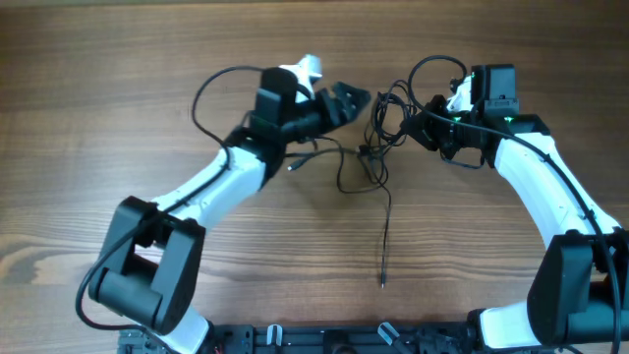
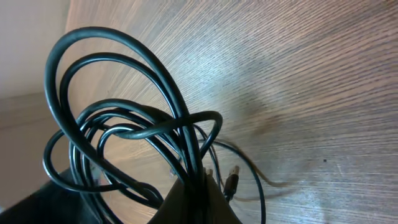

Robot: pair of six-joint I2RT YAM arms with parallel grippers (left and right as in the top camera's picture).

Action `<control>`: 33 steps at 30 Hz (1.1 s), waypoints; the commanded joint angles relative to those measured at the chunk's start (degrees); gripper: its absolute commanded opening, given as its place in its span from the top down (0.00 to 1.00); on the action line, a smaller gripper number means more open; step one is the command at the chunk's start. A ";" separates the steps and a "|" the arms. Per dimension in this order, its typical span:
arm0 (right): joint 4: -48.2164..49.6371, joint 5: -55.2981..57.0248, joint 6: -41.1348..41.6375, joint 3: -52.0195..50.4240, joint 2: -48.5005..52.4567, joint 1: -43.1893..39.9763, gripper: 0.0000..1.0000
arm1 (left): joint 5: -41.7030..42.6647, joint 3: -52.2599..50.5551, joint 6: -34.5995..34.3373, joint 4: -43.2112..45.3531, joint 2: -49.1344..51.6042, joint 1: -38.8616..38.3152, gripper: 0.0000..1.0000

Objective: Untangle cables

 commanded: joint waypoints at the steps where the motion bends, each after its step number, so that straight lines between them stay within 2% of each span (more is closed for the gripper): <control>1: -0.02 1.42 0.59 -0.11 -0.02 0.22 0.96 | -3.37 0.59 4.90 1.05 -0.11 -4.04 0.35; 5: -0.04 0.68 0.57 -0.11 -0.02 0.22 0.96 | -12.31 0.59 4.87 -4.57 -0.09 -6.78 0.53; 12: -0.11 0.50 0.52 -0.11 -0.02 0.22 0.96 | -15.67 0.59 4.85 -5.62 -0.09 -7.39 0.57; 14: -0.11 0.02 0.57 -0.11 -0.02 0.22 0.96 | -15.65 0.59 4.83 -5.57 -0.09 -7.41 0.67; 16: -0.11 -0.46 0.57 -0.11 -0.02 0.22 0.96 | -15.65 0.59 4.83 -5.60 -0.09 -7.41 0.72; 26: -0.61 -0.76 0.57 -0.11 -0.02 0.22 0.96 | -15.82 0.59 4.83 -5.86 0.81 -8.59 0.74; 28: -0.92 -0.76 0.55 -0.11 -0.02 0.22 0.96 | -15.82 0.59 4.39 -5.79 1.57 -8.57 0.79; 30: -0.94 -0.76 0.57 -0.11 -0.02 0.22 0.96 | -15.87 0.59 4.42 -5.38 1.77 -8.41 0.89; 33: -0.94 -0.76 0.57 -0.11 -0.02 0.22 0.96 | -15.87 0.59 4.44 -4.26 1.79 -8.41 0.89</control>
